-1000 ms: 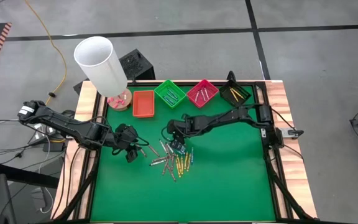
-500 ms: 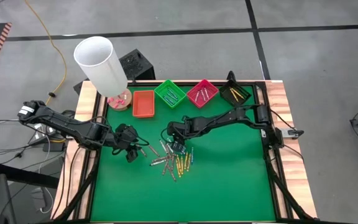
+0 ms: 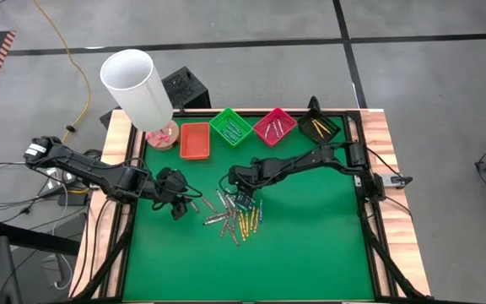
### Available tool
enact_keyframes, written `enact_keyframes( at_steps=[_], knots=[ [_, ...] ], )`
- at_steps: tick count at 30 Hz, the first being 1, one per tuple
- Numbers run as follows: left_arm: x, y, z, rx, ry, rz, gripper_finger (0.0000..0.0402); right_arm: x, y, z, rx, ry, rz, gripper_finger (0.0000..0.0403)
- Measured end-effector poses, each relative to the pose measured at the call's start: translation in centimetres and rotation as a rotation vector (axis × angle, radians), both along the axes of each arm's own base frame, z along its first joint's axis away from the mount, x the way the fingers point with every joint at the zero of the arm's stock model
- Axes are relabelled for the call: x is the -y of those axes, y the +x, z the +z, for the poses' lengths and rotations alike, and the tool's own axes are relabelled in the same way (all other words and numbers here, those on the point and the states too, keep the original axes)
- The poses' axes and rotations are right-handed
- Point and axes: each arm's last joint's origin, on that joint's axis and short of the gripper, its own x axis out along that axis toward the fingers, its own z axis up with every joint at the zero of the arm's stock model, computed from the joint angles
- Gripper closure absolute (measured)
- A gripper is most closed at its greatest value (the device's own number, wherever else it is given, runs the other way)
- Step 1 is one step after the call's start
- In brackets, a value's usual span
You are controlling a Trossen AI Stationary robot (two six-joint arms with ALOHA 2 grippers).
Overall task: Sort crayons
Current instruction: Put the brown crayon into the orange bin
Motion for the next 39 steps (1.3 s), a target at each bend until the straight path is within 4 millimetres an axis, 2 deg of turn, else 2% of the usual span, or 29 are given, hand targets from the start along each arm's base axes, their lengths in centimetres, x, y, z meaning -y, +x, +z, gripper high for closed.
enact_keyframes(
  at_steps=[3, 9, 17, 24, 31, 35, 39],
  knots=[
    [0.0, 0.0, 0.0, 0.0, 0.0, 0.0, 0.021, 0.0, -0.2, 0.0, -0.016, 0.007, -0.011, 0.0327],
    [0.0, 0.0, 0.0, 0.0, 0.0, 0.0, 0.021, 0.0, -0.3, 0.0, -0.023, 0.007, -0.013, 0.0392],
    [0.0, 0.0, 0.0, 0.001, 0.006, 0.004, 0.021, 0.0, 0.3, 0.6, 0.031, 0.004, -0.009, 0.04],
    [-0.1, 0.0, 0.0, 0.004, 0.029, 0.005, 0.021, 1.1, 3.0, 4.2, 0.271, -0.048, 0.033, 0.0401],
    [-0.2, 0.0, 0.1, 0.013, 0.055, 0.026, 0.021, 3.9, 5.2, 7.6, 0.672, -0.151, 0.024, 0.0402],
    [-0.2, 0.0, 0.1, 0.013, 0.055, 0.025, 0.021, 5.6, 5.8, 8.4, 0.803, -0.205, 0.004, 0.0402],
    [-0.2, 0.1, 0.1, 0.014, 0.059, 0.02, 0.021, 7.1, 6.4, 7.5, 0.872, -0.26, -0.005, 0.0402]
  ],
)
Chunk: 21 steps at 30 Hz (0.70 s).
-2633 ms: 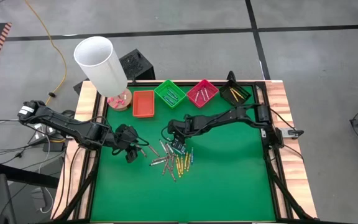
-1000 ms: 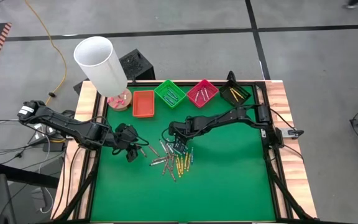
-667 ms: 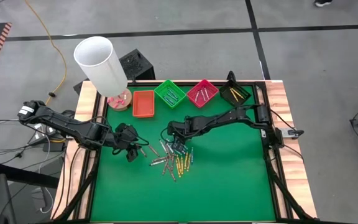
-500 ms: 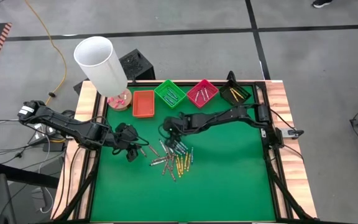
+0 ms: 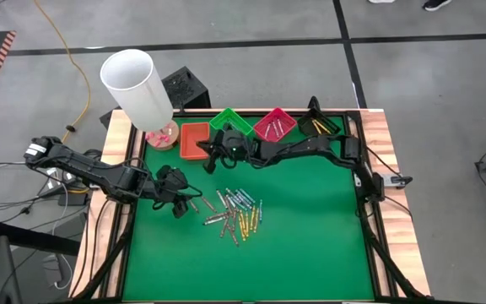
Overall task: Sort crayons
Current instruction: Put the brown crayon into the orange bin
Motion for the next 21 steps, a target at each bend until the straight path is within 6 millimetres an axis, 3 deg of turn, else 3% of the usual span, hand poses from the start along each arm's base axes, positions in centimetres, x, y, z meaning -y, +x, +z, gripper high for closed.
enact_keyframes(
  at_steps=[5, 14, 21],
  knots=[
    [0.0, 0.0, 0.0, 0.003, 0.001, -0.003, 0.021, 1.4, 0.8, -2.0, 0.063, -0.038, -0.021, 0.0403],
    [0.0, 0.0, 0.1, 0.006, 0.019, 0.006, 0.021, 3.9, 1.7, -3.4, 0.141, -0.075, -0.061, 0.0403],
    [0.0, 0.0, 0.1, 0.007, 0.02, 0.009, 0.021, 4.4, 2.8, -4.7, 0.132, -0.061, -0.062, 0.0403]
  ],
)
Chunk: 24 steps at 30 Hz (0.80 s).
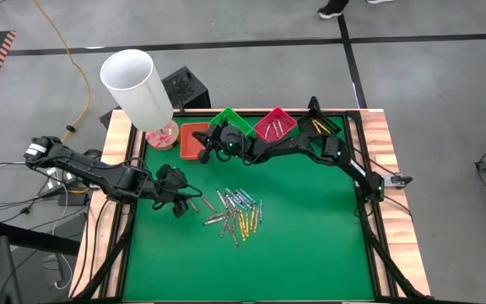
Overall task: Sort crayons
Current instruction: Put the brown crayon into the orange bin
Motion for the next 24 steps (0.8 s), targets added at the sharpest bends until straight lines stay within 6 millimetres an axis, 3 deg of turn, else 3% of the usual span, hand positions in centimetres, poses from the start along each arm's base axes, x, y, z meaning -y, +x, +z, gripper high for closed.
enact_keyframes(
  at_steps=[13, 24],
  knots=[
    [0.0, 0.0, 0.0, 0.004, 0.004, 0.012, 0.021, 0.1, -0.1, -1.1, -0.111, 0.03, -0.001, 0.0403],
    [-0.1, 0.0, 0.0, 0.006, 0.01, 0.02, 0.021, 0.6, -0.2, -1.0, -0.103, 0.033, 0.037, 0.0387]
  ],
)
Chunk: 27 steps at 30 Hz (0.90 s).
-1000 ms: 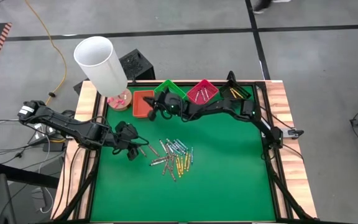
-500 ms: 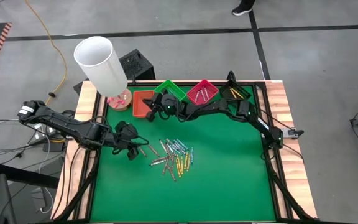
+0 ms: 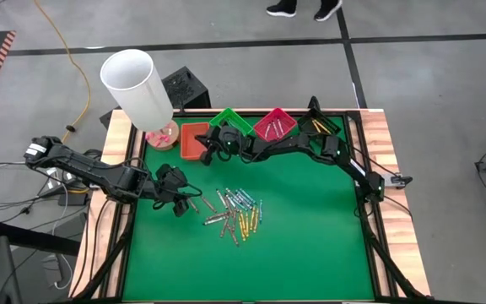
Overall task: Sort crayons
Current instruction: Put the brown crayon into the orange bin
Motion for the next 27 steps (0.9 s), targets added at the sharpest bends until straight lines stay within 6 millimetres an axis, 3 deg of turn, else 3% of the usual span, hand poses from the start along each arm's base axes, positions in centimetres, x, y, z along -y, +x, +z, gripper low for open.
enact_keyframes(
  at_steps=[9, 18, 23, 27],
  knots=[
    [0.0, 0.0, 0.0, 0.0, 0.008, 0.002, 0.021, 0.0, 0.0, 0.0, -0.002, 0.001, 0.002, 0.0349],
    [0.0, 0.0, 0.0, -0.001, -0.002, -0.001, 0.021, -0.1, -0.1, 0.3, -0.023, 0.005, 0.004, 0.0346],
    [0.1, 0.0, 0.0, -0.004, -0.019, -0.011, 0.021, -1.4, -1.1, 2.7, -0.136, 0.034, 0.025, 0.0346],
    [0.1, 0.0, 0.0, -0.004, -0.018, -0.012, 0.021, -3.7, -2.3, 4.4, -0.267, 0.116, 0.121, 0.0346]
  ],
)
